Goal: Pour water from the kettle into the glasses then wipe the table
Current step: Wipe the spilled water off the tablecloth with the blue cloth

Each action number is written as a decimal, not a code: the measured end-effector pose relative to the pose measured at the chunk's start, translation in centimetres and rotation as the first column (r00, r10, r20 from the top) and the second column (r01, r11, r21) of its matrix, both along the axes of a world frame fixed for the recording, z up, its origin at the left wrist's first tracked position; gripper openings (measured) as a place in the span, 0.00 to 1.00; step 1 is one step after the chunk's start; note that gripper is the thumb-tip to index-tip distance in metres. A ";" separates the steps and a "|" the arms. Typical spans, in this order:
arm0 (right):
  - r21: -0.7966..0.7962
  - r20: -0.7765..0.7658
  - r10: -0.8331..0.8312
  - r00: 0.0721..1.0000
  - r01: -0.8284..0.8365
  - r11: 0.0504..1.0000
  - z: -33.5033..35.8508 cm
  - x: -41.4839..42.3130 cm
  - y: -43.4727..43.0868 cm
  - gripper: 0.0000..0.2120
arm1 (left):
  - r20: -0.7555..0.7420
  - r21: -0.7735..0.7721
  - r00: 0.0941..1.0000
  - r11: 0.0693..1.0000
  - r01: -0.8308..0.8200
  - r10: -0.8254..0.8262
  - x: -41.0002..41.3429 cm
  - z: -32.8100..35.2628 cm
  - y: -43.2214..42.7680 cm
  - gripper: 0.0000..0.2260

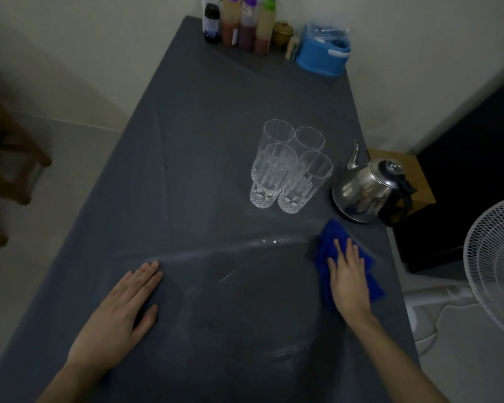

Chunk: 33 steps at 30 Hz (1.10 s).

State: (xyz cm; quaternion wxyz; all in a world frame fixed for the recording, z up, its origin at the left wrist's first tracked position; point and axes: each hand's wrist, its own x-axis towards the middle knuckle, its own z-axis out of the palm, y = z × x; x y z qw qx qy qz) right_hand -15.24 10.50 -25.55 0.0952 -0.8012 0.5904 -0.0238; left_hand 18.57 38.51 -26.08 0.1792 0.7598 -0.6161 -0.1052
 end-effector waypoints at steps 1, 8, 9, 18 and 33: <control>-0.015 0.039 0.001 0.999 -0.001 1.000 0.0 0.0 -0.2 0.24 | 0.004 -0.004 1.000 1.000 0.004 -0.004 0.0 0.0 0.0 0.26; -0.064 0.246 0.225 0.943 -0.216 0.974 0.1 5.6 2.0 0.18 | 0.004 -0.008 1.000 1.000 0.010 -0.010 0.0 0.0 0.0 0.25; -0.074 0.228 0.277 0.933 -0.267 0.961 0.0 7.1 2.8 0.19 | 0.003 -0.005 1.000 1.000 0.010 -0.010 0.0 0.0 0.0 0.25; -0.136 0.209 0.611 0.764 -0.595 0.792 -0.9 17.6 12.0 0.21 | 0.022 0.048 1.000 0.999 0.009 -0.011 0.3 -0.1 0.1 0.26; -0.078 0.188 -0.027 0.982 0.042 0.996 0.4 -4.1 -0.5 0.19 | 0.004 -0.021 1.000 1.000 0.008 -0.008 0.2 -0.2 0.0 0.25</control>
